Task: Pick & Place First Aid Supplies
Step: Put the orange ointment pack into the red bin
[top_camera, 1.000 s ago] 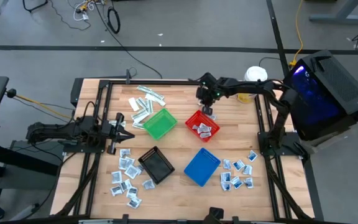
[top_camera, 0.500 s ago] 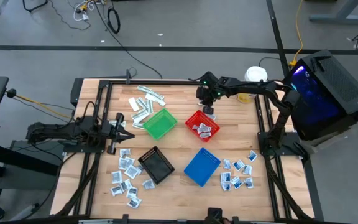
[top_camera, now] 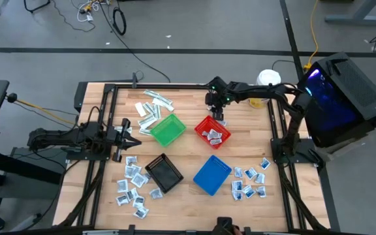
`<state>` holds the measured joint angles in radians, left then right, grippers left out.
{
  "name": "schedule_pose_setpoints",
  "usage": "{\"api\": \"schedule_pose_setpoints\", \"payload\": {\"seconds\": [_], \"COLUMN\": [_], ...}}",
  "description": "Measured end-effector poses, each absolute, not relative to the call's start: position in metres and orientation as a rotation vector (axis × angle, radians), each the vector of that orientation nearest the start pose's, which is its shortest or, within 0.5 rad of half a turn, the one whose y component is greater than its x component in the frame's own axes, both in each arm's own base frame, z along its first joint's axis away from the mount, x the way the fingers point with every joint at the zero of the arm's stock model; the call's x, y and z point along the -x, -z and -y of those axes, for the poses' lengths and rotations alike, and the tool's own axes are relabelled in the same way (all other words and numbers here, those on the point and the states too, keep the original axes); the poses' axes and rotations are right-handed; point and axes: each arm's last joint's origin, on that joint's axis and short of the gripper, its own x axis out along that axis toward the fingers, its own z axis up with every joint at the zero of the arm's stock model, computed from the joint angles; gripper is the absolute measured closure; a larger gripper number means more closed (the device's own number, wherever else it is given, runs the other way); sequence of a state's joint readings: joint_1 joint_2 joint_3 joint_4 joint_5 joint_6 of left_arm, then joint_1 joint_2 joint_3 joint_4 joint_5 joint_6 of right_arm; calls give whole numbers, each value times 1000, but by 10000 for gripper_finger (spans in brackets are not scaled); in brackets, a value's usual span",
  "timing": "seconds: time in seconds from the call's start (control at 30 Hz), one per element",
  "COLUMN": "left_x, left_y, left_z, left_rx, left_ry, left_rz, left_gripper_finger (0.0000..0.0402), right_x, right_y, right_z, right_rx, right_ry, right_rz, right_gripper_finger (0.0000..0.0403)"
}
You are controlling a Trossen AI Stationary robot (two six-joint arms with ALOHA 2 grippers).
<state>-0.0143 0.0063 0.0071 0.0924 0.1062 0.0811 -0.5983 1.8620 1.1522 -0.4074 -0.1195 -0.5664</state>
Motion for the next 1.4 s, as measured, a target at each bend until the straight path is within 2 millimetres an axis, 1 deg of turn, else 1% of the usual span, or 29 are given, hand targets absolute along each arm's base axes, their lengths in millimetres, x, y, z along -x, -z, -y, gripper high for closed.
{"api": "schedule_pose_setpoints", "payload": {"seconds": [0.37,0.53,0.7,0.93,1.0,1.1,1.23,1.4], "left_x": [-97,-97,-97,-97,-97,-97,-97,-97], "left_y": [-174,-174,-174,-174,-174,-174,-174,-174], "left_z": [4,4,4,4,4,4,4,4], "left_rx": [-85,-85,-85,-85,-85,-85,-85,-85], "left_ry": [118,117,117,116,116,117,116,116], "left_rz": [97,98,98,98,97,98,98,97], "left_gripper_finger": [376,376,376,376,376,376,376,376], "right_x": [-305,-305,-306,-305,-305,-304,-302,-299], "right_y": [-135,-133,-133,-132,-132,-132,-137,-158], "right_z": [203,204,205,206,207,207,205,203], "right_rx": [108,122,147,146,147,144,139,158], "right_ry": [82,82,103,142,153,155,150,175], "right_rz": [-1168,-1174,-1184,-1199,-1206,-1209,-1221,-1175], "right_gripper_finger": [260,275,310,391,396,391,398,399]}}
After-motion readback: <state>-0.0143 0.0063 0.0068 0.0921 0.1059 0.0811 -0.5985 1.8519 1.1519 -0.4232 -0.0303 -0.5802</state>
